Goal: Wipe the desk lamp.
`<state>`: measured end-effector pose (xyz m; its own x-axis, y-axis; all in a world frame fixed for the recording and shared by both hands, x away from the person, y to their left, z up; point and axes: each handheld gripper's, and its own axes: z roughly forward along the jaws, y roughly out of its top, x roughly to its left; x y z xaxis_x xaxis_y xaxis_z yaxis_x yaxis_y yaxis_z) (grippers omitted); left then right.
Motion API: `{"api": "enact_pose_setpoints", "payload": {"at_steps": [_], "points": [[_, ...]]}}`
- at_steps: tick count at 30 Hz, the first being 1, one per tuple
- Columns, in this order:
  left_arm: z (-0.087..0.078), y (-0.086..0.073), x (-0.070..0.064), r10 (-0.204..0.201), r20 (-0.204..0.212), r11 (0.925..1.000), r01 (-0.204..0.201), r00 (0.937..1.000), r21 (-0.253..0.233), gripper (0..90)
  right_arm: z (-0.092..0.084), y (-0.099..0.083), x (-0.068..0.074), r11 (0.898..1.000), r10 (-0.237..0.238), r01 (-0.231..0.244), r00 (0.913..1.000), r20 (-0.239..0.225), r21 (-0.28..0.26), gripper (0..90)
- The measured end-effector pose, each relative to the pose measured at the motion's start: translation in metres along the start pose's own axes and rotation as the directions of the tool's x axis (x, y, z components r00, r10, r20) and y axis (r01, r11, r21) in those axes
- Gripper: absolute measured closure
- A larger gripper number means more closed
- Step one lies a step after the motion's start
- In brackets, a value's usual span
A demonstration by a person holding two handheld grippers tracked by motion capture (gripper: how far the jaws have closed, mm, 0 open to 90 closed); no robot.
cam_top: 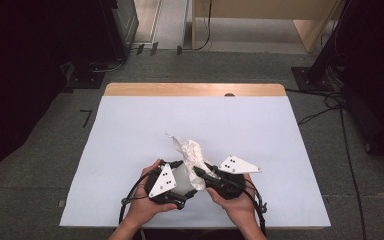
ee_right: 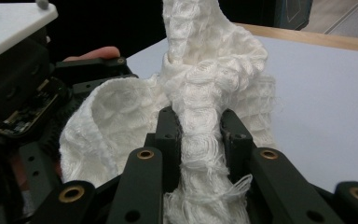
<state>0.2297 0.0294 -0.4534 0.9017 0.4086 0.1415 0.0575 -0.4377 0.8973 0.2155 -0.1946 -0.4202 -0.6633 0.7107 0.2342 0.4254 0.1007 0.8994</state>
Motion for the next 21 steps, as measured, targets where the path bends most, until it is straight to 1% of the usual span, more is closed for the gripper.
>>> {"api": "enact_pose_setpoints", "payload": {"at_steps": [2,5,6,7,8,9,10,11,12,13,15,16,17,19,21], "points": [[-0.001,-0.001,0.002,-0.006,0.006,1.0,0.006,1.0,-0.004,8.8,0.005,-0.002,-0.006,1.0,0.013,-0.013,0.9998,0.013,-0.001,73.2],[-0.002,-0.002,0.004,-0.017,0.017,0.9998,0.018,0.9997,-0.007,8.8,0.007,-0.007,-0.02,0.998,0.065,-0.066,0.9961,0.06,0.024,73.3],[-0.002,-0.002,0.005,-0.016,0.018,0.9998,0.016,0.9997,-0.008,8.8,0.006,-0.009,-0.023,0.997,0.069,-0.071,0.9949,0.074,0.034,73.3],[-0.002,-0.002,0.005,-0.014,0.02,0.9999,0.015,0.9997,-0.009,8.8,0.005,-0.011,-0.025,0.996,0.074,-0.078,0.9942,0.078,0.044,73.3],[-0.002,-0.002,0.004,-0.012,0.021,0.9999,0.012,0.9997,-0.01,8.8,0.004,-0.011,-0.025,0.996,0.071,-0.074,0.9947,0.075,0.048,73.3],[-0.002,-0.002,0.004,-0.009,0.021,0.9999,0.009,0.9997,-0.011,8.8,0.002,-0.011,-0.022,0.998,0.034,-0.037,0.9969,0.072,0.042,73.4],[-0.002,-0.002,0.004,-0.009,0.02,0.9999,0.009,0.9998,-0.011,8.8,0.001,-0.01,-0.016,0.999,-0.007,0.005,0.9984,0.057,0.034,73.4],[-0.003,-0.003,0.004,-0.014,0.018,0.9998,0.014,0.9997,-0.013,8.8,0.0,-0.008,-0.011,0.999,-0.028,0.027,0.9988,0.04,0.026,73.3],[-0.003,-0.003,0.004,-0.014,0.018,0.9998,0.014,0.9997,-0.013,8.7,0.0,-0.003,-0.002,0.998,-0.061,0.061,0.9981,0.006,0.004,73.3],[-0.004,-0.003,0.003,-0.011,0.015,0.9999,0.011,0.9998,-0.013,8.7,0.0,0.001,0.008,0.996,-0.092,0.092,0.9957,-0.011,-0.012,73.3],[-0.005,-0.003,0.003,-0.011,0.015,0.9998,0.011,0.9998,-0.015,8.8,0.002,0.007,0.015,0.994,-0.107,0.107,0.9941,-0.015,-0.02,73.2],[-0.006,-0.003,0.003,-0.011,0.013,0.9998,0.011,0.9998,-0.014,8.8,0.004,0.008,0.016,0.996,-0.093,0.093,0.9954,-0.021,-0.016,73.1],[-0.007,-0.004,0.003,-0.011,0.012,0.9998,0.011,0.9999,-0.016,8.8,0.006,0.009,0.013,0.997,-0.078,0.078,0.9968,-0.016,-0.015,73.2],[-0.008,-0.005,0.004,-0.019,0.008,0.9997,0.019,0.9998,-0.018,8.8,0.012,0.005,0.004,0.999,-0.052,0.052,0.9985,0.017,0.0,73.2],[-0.011,-0.007,0.005,-0.033,0.008,0.999,0.033,0.9994,-0.029,8.8,0.016,0.001,-0.01,1.0,-0.019,0.019,0.9984,0.054,0.013,73.4]]}}
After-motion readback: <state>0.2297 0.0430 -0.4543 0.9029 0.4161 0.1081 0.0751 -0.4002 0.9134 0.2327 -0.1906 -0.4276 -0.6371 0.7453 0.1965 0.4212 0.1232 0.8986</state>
